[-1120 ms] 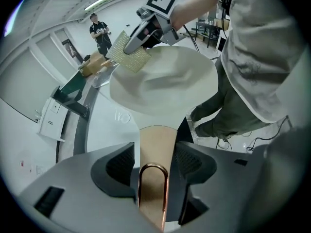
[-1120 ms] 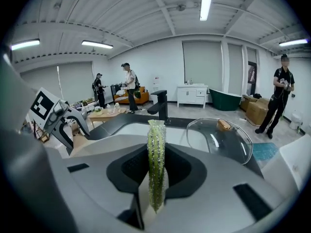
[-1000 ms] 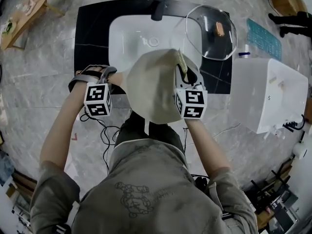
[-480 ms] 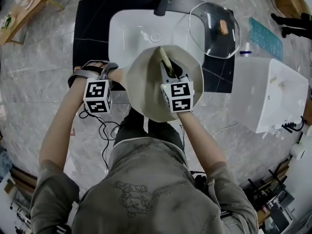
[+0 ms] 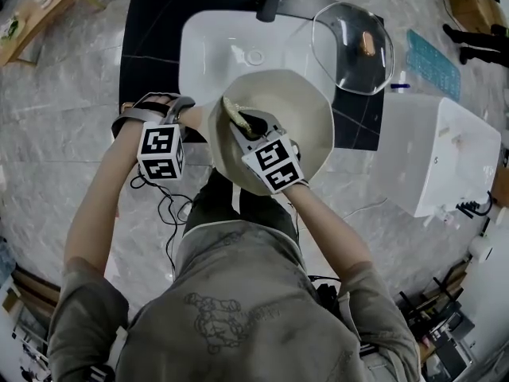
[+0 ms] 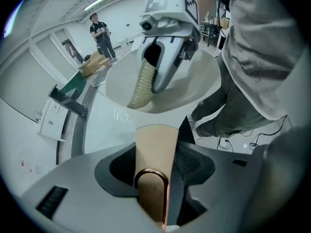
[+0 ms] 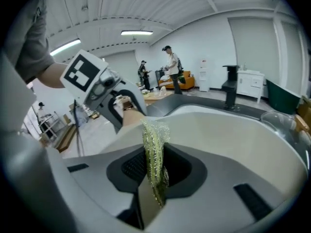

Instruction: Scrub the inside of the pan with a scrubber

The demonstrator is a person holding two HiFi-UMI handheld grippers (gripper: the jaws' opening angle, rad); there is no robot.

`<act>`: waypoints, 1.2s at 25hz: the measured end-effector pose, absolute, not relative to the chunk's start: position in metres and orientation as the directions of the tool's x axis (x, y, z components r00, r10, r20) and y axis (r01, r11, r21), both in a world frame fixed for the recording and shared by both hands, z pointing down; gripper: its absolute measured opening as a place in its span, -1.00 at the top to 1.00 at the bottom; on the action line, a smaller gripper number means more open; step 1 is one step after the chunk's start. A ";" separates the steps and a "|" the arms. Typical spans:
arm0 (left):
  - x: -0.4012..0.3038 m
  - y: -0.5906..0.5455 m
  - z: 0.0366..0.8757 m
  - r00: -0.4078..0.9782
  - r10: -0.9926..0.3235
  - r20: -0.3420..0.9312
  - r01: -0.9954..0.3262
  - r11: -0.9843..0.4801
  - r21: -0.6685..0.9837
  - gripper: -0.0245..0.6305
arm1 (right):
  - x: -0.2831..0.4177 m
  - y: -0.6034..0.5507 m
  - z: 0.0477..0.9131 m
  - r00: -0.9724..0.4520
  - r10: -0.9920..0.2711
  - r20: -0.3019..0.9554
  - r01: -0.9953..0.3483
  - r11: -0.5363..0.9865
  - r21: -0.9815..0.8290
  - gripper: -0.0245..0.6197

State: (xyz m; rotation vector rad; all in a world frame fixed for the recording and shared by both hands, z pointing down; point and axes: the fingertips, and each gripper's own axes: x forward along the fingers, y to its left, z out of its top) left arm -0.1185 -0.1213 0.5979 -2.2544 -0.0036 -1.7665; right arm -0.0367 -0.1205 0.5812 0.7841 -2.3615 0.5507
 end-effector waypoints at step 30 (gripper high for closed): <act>-0.118 -0.121 0.599 0.233 -0.168 0.958 0.135 -0.970 -0.202 0.22 | 0.055 -0.096 0.484 -0.667 -0.351 0.657 -0.585 0.793 -0.169 0.66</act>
